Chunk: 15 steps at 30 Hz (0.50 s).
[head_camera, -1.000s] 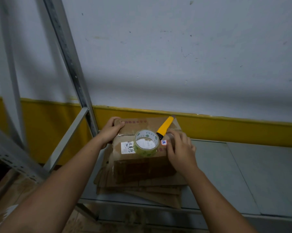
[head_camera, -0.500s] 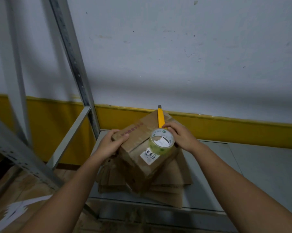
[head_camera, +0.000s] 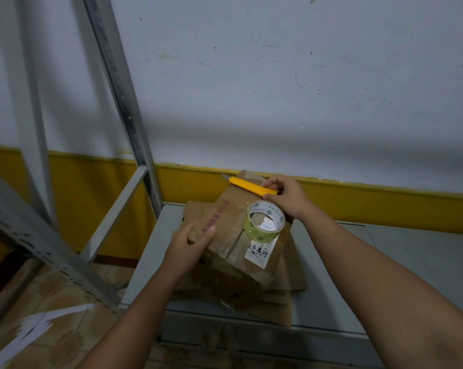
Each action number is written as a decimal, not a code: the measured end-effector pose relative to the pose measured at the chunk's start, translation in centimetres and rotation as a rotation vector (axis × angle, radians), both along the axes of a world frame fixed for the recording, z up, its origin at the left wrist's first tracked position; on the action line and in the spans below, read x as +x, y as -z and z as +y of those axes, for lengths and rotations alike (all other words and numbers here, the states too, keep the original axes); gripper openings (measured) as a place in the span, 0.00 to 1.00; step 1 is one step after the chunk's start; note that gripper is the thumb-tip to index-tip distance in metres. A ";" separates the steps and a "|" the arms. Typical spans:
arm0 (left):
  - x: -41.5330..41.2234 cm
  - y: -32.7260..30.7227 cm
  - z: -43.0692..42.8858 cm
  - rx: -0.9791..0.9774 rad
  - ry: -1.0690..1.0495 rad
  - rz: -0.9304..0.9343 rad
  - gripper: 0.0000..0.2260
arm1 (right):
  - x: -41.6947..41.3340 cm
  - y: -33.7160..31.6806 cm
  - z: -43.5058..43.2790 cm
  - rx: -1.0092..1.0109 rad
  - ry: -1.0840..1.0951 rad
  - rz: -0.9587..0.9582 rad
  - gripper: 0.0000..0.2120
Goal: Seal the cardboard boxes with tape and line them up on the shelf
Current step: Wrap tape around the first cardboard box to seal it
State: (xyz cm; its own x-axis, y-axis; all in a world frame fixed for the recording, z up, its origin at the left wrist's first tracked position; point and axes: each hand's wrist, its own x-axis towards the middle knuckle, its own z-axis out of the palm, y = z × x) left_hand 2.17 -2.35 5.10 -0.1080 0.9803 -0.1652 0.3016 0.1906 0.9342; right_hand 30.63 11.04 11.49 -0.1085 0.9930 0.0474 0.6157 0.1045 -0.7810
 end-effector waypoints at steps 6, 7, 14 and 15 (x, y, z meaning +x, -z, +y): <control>1.9 -0.8 -1.2 -0.028 0.038 -0.055 0.04 | 1.7 0.8 -1.9 0.063 0.008 0.034 0.12; 2.2 -0.9 -1.3 -0.028 0.035 -0.060 0.03 | 1.9 1.2 -2.1 0.064 0.031 0.057 0.12; 2.1 -0.7 -0.7 -0.024 -0.028 -0.123 0.15 | 1.6 2.2 -2.7 0.054 0.114 0.123 0.14; 2.0 -0.8 -0.7 -0.032 -0.035 -0.122 0.18 | 1.7 2.4 -3.0 0.061 0.165 0.129 0.16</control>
